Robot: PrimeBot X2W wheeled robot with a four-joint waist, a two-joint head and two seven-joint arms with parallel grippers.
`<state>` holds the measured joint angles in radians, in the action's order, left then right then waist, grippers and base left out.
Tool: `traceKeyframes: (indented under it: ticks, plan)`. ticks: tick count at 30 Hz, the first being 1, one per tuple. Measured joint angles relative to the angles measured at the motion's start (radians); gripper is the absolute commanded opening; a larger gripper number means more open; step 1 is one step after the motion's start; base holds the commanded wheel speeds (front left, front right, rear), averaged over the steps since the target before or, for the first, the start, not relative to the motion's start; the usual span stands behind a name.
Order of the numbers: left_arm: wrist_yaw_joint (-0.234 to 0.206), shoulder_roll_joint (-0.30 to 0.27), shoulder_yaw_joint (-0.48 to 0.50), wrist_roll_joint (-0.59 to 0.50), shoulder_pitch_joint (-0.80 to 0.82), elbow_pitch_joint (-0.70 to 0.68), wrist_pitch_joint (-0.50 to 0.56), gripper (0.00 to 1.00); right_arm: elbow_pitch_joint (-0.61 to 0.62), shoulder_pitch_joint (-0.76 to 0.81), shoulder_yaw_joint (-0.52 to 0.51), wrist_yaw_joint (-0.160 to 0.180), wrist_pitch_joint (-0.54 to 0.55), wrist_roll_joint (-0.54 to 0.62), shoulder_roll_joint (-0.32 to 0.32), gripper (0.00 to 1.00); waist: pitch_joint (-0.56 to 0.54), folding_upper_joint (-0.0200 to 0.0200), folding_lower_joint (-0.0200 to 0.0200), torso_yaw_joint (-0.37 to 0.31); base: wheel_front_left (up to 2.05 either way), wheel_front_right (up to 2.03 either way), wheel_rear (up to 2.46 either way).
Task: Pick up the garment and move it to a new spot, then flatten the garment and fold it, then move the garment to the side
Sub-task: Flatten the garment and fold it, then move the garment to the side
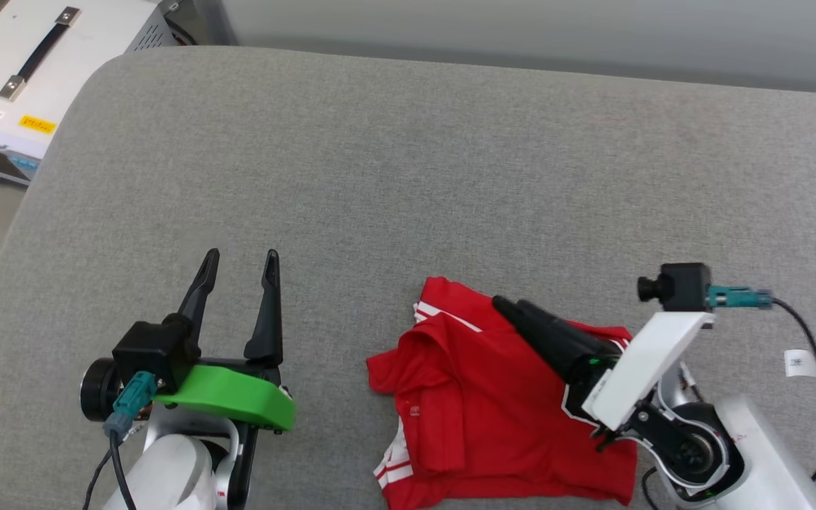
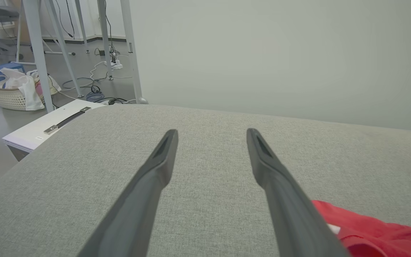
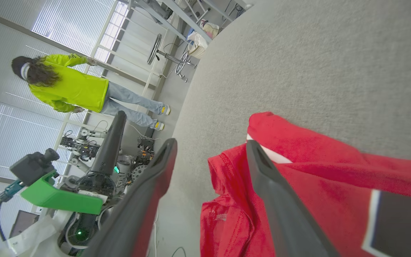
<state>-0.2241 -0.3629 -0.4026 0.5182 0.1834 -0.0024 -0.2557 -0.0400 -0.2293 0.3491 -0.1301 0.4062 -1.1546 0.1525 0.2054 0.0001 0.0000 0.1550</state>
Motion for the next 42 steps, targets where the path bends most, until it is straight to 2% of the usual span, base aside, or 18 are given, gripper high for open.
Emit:
traceKeyframes:
  ticks: [5, 7, 11, 15, 20, 25, 42]
  plan:
    - [-0.002, -0.005, 0.014, -0.009, -0.009, 0.005, 0.0, 1.0, 0.031, 0.013, -0.056, 0.0, -0.199, 0.308, 0.085, 1.0, -0.019, 0.0, 0.0, -0.034, 0.0, 0.0, 0.0]
    - [-0.01, -0.007, 0.019, -0.009, -0.019, 0.008, 0.0, 1.0, 0.029, 0.037, -0.116, 0.0, -0.269, 0.449, 0.101, 1.0, -0.027, 0.0, 0.0, -0.05, 0.0, 0.0, 0.0]
    - [-0.017, -0.008, 0.032, -0.018, -0.035, 0.009, 0.0, 1.0, 0.031, 0.094, -0.243, 0.0, -0.364, 0.663, 0.089, 1.0, -0.043, 0.0, 0.0, -0.08, 0.0, 0.0, 0.0]
    - [-0.029, -0.008, 0.055, -0.03, -0.054, 0.004, 0.0, 1.0, 0.073, 0.147, -0.338, 0.0, -0.431, 0.799, 0.06, 1.0, -0.062, 0.0, 0.0, -0.103, 0.0, 0.0, 0.0]
    - [-0.036, -0.006, 0.081, -0.047, -0.087, 0.0, 0.0, 1.0, 0.141, 0.213, -0.371, 0.0, -0.448, 0.878, 0.035, 1.0, -0.089, 0.0, 0.0, -0.127, 0.0, 0.0, 0.0]
    - [-0.036, -0.001, 0.1, -0.053, -0.135, -0.001, 0.0, 1.0, 0.207, 0.285, -0.371, 0.0, -0.432, 0.906, 0.006, 1.0, -0.116, 0.0, 0.0, -0.149, 0.0, 0.0, 0.0]
    - [-0.034, 0.011, 0.12, -0.066, -0.198, -0.005, 0.0, 1.0, 0.275, 0.348, -0.391, 0.0, -0.359, 0.917, -0.029, 1.0, -0.157, 0.0, -0.0001, -0.166, 0.0, 0.0, 0.0]
